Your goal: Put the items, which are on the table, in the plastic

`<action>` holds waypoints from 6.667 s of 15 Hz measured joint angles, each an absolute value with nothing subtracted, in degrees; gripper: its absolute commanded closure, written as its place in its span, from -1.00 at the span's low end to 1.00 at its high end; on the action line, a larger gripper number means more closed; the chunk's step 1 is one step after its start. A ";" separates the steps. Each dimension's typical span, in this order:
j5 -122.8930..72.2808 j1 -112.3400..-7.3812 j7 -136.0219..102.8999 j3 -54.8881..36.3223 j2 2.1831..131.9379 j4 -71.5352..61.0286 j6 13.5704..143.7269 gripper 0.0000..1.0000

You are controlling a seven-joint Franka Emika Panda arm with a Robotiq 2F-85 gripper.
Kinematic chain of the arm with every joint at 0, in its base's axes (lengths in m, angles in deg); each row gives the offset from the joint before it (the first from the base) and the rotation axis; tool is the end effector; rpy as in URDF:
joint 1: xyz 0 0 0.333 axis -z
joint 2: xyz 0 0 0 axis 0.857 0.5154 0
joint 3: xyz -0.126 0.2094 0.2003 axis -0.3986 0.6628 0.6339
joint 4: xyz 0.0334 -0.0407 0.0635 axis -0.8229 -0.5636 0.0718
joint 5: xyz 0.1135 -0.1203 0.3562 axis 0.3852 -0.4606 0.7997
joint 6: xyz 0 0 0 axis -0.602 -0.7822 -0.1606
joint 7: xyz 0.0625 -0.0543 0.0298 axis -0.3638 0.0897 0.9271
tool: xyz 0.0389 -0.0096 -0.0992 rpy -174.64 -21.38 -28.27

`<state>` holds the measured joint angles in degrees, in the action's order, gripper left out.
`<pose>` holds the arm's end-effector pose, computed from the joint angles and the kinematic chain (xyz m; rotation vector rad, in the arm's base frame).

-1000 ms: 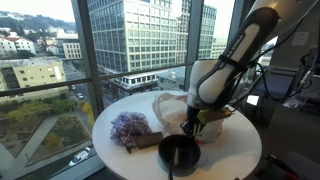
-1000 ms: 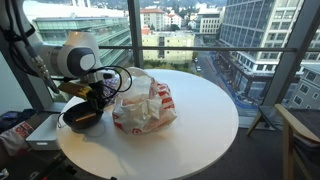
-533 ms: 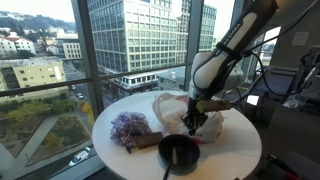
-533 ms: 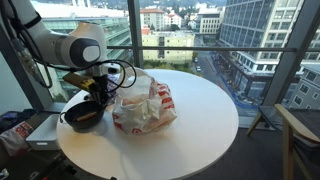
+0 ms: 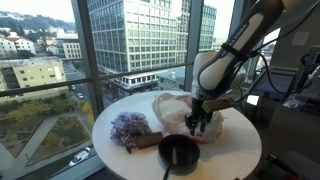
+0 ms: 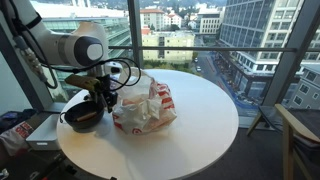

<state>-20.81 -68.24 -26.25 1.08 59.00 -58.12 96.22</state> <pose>0.4395 0.1238 0.2171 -3.1202 0.0019 0.0507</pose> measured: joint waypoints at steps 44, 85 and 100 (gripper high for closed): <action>18.09 -55.63 4.33 13.44 69.14 -49.45 82.61 0.80; 14.39 -53.73 -13.13 -6.69 77.88 -33.04 85.08 0.24; 11.75 -54.32 -6.97 -1.27 67.90 -39.69 83.70 -1.00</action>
